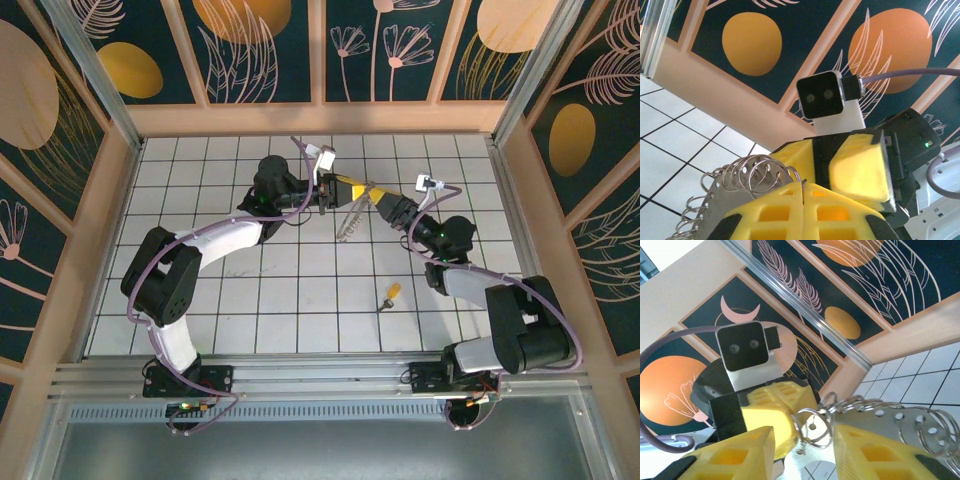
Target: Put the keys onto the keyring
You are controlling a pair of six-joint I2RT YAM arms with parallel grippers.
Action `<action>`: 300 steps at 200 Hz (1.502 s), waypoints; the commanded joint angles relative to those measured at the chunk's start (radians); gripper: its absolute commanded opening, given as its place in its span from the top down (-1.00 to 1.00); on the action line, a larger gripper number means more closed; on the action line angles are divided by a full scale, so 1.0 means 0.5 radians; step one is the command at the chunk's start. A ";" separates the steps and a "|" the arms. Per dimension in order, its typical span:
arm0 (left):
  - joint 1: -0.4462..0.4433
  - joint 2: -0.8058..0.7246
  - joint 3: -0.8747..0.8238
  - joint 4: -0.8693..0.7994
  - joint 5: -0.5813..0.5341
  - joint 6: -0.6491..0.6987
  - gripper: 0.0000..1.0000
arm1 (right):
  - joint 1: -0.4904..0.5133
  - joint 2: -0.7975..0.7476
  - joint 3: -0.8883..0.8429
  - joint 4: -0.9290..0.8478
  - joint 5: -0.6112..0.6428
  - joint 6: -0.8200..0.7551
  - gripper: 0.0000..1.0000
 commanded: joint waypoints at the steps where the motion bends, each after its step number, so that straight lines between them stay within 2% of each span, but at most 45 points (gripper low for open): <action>1: 0.007 -0.066 0.014 0.205 0.060 -0.073 1.00 | 0.022 0.052 0.073 0.153 -0.026 0.019 0.28; 54: 0.007 -0.066 -0.003 0.236 0.042 -0.100 1.00 | 0.034 0.088 0.093 0.201 -0.022 0.045 0.32; 103: 0.008 -0.062 0.005 0.190 -0.032 -0.131 1.00 | -0.003 -0.094 -0.020 0.086 0.069 -0.019 0.32; 145: 0.007 -0.063 0.011 0.187 -0.035 -0.142 1.00 | 0.005 -0.140 0.022 0.055 0.060 -0.020 0.33; 300: 0.006 -0.092 -0.014 0.239 -0.026 -0.180 1.00 | 0.059 0.116 0.141 0.179 0.063 0.035 0.39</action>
